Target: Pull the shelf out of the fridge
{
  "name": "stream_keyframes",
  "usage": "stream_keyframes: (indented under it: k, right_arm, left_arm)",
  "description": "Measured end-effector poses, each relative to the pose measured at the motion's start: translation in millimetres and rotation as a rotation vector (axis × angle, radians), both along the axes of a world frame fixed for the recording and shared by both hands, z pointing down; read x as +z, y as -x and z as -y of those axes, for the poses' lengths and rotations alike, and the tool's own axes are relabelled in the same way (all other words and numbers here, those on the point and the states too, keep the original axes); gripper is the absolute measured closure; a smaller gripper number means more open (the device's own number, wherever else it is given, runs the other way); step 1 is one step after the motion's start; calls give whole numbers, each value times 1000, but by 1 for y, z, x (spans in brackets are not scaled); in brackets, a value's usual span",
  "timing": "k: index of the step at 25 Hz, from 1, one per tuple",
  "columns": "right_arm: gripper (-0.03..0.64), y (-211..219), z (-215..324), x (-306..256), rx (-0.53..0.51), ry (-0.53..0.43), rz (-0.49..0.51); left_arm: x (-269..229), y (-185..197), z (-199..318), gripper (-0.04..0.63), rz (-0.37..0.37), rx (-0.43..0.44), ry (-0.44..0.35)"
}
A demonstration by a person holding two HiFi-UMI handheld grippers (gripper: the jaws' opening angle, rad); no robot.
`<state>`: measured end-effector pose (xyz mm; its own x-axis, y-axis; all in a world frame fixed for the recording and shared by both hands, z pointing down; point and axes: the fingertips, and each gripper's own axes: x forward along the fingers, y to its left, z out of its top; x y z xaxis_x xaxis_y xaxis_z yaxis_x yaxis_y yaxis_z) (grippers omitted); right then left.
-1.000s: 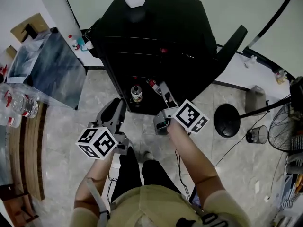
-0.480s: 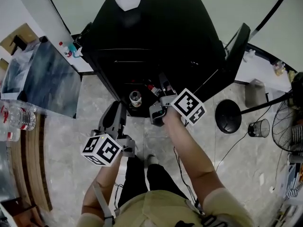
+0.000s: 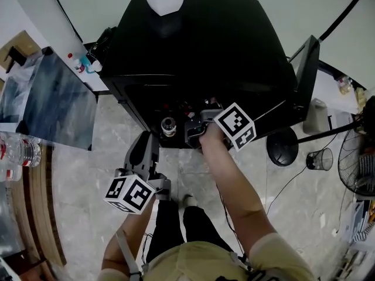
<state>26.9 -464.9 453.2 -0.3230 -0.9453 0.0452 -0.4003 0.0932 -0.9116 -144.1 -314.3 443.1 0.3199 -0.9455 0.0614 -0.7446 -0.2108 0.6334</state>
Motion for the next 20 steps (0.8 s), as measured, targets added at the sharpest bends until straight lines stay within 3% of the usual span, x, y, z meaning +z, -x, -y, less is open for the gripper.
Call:
stream_keyframes:
  k: [12,20]
  right_arm:
    - [490,-29,18,4,167,14,22]
    - [548,-29,19,2,196,54,56]
  left_arm:
    - [14,13,18,518,-51,-25,20]
    - [19,21,20,518,-121,-74,55]
